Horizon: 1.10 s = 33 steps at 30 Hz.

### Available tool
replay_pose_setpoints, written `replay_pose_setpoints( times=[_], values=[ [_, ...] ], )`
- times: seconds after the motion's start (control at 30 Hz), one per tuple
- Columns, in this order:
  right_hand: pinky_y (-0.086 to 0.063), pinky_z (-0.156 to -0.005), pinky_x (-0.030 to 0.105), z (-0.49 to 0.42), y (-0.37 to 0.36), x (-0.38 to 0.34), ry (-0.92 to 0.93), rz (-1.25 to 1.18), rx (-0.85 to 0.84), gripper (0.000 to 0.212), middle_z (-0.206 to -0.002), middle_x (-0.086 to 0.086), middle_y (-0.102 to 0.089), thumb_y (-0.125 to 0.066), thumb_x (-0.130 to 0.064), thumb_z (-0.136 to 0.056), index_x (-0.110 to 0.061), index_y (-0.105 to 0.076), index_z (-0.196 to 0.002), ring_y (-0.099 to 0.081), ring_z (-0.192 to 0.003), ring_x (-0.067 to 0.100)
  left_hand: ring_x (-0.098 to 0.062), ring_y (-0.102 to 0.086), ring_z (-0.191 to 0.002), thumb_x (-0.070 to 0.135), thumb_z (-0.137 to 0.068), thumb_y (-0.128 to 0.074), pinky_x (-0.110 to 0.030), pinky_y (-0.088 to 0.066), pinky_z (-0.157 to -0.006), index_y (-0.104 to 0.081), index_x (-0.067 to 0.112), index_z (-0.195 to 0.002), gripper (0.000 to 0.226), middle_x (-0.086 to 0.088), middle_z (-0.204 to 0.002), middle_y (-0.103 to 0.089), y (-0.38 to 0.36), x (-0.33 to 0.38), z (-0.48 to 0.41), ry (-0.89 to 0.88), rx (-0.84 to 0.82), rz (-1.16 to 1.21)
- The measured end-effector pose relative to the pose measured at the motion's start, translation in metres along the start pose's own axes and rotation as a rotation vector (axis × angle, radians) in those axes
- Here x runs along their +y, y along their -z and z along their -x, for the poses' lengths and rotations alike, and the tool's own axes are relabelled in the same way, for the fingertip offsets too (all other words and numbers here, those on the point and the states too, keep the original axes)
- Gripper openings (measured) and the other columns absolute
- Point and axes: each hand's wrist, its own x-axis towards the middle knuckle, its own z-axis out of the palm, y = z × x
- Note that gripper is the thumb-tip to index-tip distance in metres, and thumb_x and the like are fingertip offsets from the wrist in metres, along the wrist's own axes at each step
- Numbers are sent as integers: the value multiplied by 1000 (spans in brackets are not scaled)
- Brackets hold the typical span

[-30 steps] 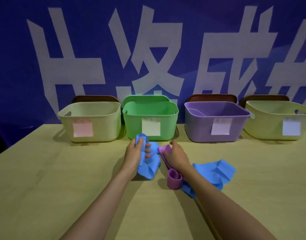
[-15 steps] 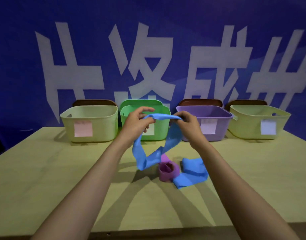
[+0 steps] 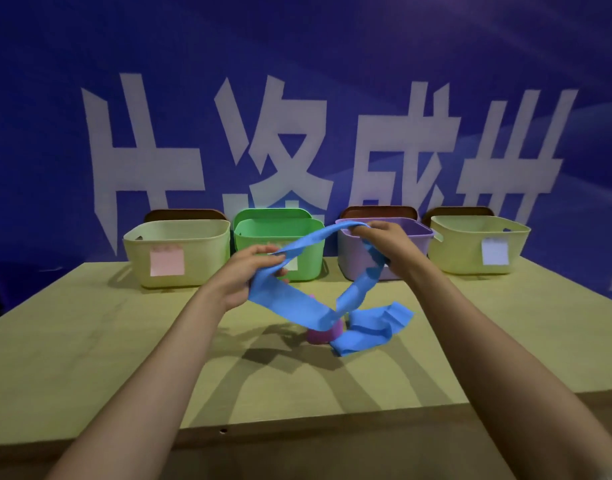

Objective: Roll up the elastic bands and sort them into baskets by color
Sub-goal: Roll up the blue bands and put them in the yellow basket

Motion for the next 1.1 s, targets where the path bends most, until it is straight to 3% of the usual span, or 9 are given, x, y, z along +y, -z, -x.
replay_pose_setpoints(
  times=[0.17,0.33,0.47,0.6,0.73,0.83,0.93,1.03,1.1],
  values=[
    [-39,-58,25,-9,16,11,-244,-313,-68,17,-62,2,-51,-58,-22,-88,-14,-56,-72,-49,-58,13,-6,-36,-45,14,-93,-55,-17,-38,-46,-63,10,-90,9,6,-63,-52,6,0,1,-2,-96,-20],
    [-27,-32,16,-16,35,27,-303,-491,-316,14,-49,-4,-37,-55,-9,-86,-14,-52,-74,-30,-35,5,-7,-29,-47,4,-80,-71,-16,-28,-43,-64,14,-104,27,12,-54,-48,9,-3,-15,-78,-59,-398],
    [-31,-36,13,-21,38,32,-153,-299,-473,21,-66,1,-49,-56,4,-86,-15,-57,-96,-41,-43,5,-8,-26,-49,12,-87,-65,-17,-26,-41,-65,13,-94,7,7,-55,-34,7,-8,-36,-105,76,-301],
    [-48,-57,19,-26,32,34,48,234,-572,42,-98,6,-55,-78,-3,-74,-20,-52,-102,-60,-74,15,-10,-52,-65,7,-93,-53,-19,-44,-59,-63,12,-90,11,2,-76,-60,7,-11,-52,-128,115,-106],
    [-42,-61,15,-33,22,39,215,450,-507,20,-83,-2,-58,-73,-12,-81,-23,-58,-90,-55,-68,6,-13,-60,-54,4,-94,-42,-27,-49,-65,-58,4,-87,18,-5,-68,-63,9,-8,-55,-40,55,130],
    [-37,-58,14,-35,13,37,196,302,-363,14,-72,0,-58,-59,-17,-91,-20,-66,-79,-49,-64,10,-16,-53,-52,-1,-91,-41,-31,-52,-64,-57,4,-101,20,-9,-78,-58,9,-6,-54,26,-50,25],
    [-41,-69,32,-39,3,36,-78,-43,-365,29,-81,15,-59,-58,-38,-80,-9,-62,-79,-55,-70,21,-18,-59,-58,-5,-84,-43,-27,-50,-65,-62,8,-106,32,-9,-80,-63,5,-6,-54,64,-104,-327],
    [-45,-58,29,-37,-6,29,-121,-368,-384,35,-62,15,-59,-45,-29,-83,0,-57,-70,-53,-56,24,-17,-61,-67,-4,-79,-43,-30,-48,-74,-64,3,-98,29,-8,-87,-63,-3,-7,-51,59,-170,-513],
    [-50,-58,30,-36,-13,26,-154,-530,-366,27,-65,15,-59,-49,-24,-77,1,-59,-76,-53,-61,27,-21,-58,-70,-2,-85,-38,-33,-47,-76,-59,1,-93,22,-12,-86,-60,-11,-8,-49,81,-209,-445]
  ],
)
